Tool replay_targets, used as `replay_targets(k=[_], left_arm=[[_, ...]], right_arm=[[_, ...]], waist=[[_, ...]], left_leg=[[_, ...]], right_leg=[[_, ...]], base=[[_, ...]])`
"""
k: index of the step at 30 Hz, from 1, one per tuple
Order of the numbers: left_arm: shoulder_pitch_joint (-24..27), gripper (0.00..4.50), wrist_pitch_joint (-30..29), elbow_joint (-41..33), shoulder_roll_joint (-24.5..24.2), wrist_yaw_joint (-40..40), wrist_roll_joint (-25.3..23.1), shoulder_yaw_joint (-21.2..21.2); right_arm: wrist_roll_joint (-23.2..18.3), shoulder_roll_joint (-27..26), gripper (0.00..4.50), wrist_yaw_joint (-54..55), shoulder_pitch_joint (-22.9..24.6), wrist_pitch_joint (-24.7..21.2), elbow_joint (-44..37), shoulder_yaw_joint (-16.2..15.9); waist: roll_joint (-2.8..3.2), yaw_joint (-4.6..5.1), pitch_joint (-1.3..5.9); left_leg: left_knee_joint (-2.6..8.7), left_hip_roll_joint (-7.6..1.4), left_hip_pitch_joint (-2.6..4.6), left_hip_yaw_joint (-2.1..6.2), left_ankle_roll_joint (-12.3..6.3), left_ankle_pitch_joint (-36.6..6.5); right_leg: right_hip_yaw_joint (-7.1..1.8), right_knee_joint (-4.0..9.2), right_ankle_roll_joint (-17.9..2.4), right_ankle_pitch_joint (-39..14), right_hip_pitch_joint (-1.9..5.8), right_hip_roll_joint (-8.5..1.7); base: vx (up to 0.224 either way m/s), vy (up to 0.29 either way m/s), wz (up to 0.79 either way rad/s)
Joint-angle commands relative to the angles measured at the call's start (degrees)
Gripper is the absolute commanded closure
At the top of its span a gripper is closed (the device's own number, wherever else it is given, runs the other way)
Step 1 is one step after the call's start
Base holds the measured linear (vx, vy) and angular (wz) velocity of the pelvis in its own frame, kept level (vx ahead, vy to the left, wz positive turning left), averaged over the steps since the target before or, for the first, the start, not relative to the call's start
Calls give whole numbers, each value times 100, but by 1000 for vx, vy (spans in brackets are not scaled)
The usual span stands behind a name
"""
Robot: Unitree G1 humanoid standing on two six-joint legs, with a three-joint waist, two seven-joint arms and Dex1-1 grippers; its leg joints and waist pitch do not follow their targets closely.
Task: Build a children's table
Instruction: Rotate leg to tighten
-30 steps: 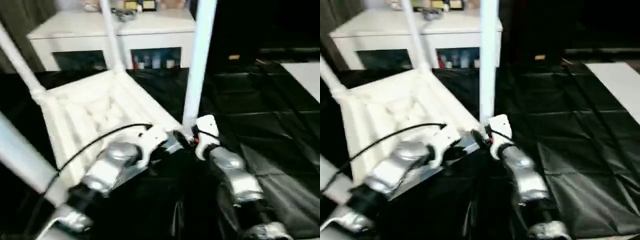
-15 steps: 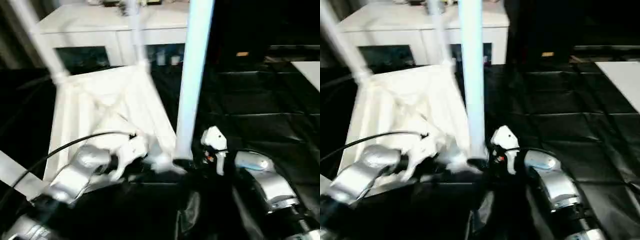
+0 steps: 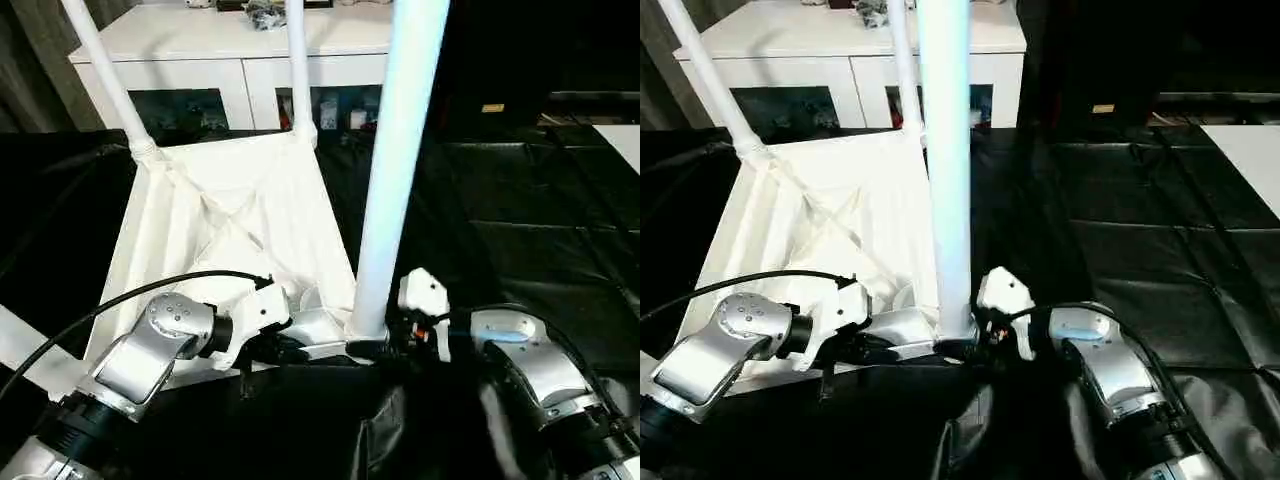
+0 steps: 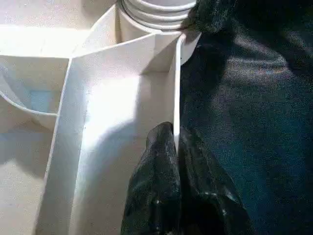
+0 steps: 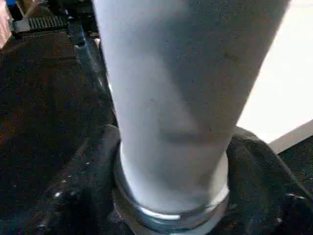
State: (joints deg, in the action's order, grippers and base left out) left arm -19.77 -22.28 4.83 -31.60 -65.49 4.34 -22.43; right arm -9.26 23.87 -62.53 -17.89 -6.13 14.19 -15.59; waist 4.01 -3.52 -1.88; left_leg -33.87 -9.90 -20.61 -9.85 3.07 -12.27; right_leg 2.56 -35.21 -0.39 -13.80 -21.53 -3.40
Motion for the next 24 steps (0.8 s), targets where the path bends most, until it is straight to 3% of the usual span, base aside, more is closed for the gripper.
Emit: replay_targets(k=[1,9,12,17,18,21,23,24], left_arm=[[119,450,-81,-31,-51,-222,55,-192],[148,450,-125,-37,-28,-182,67,-155],[141,450,-285,14,133,56,-3,-179],[-38,450,-725,245,540,839,-300,-151],[-184,450,-1001,505,986,1520,-406,7],[-310,450,-1190,717,1350,2046,-478,132],[-533,450,-1178,1168,1840,2712,-623,247],[-603,450,-1160,1317,1980,2885,-674,261]], right_arm=[[-62,17,160,-37,-52,-52,-6,24],[-175,-184,179,232,-61,-85,94,232],[-257,-590,180,945,-54,-281,184,500],[190,-1037,180,2132,0,-286,340,557],[266,-1453,180,2980,81,-565,296,750],[479,-1721,181,3730,135,-741,317,859],[1105,-1889,181,4850,140,-773,527,862],[1214,-1945,181,5132,137,-801,597,889]], waist=[[-57,-14,291],[-58,-13,296],[-44,29,277],[-53,121,219],[-65,148,214],[-61,138,198],[-53,127,199],[-45,136,196]], left_leg=[[323,-320,-1,120,-709,-181],[315,-314,-4,120,-684,-190],[336,-316,-7,124,-560,-333],[386,-299,16,120,-226,-814],[399,-298,-5,123,-161,-808],[414,-293,58,120,-17,-982],[426,-296,48,131,15,-991],[431,-272,50,127,74,-1013]], right_leg=[[-246,282,-1618,853,275,-464],[-247,276,-1635,746,277,-465],[-251,292,-1641,522,272,-468],[-271,381,-1536,-358,252,-469],[-279,395,-1440,-573,266,-468],[-299,450,-1349,-932,214,-467],[-307,452,-1279,-940,218,-465],[-296,469,-1219,-981,206,-444]], base=[[0,0,0],[0,0,0],[0,0,0],[0,0,0],[0,0,0],[0,0,0],[0,0,0],[0,0,0]])
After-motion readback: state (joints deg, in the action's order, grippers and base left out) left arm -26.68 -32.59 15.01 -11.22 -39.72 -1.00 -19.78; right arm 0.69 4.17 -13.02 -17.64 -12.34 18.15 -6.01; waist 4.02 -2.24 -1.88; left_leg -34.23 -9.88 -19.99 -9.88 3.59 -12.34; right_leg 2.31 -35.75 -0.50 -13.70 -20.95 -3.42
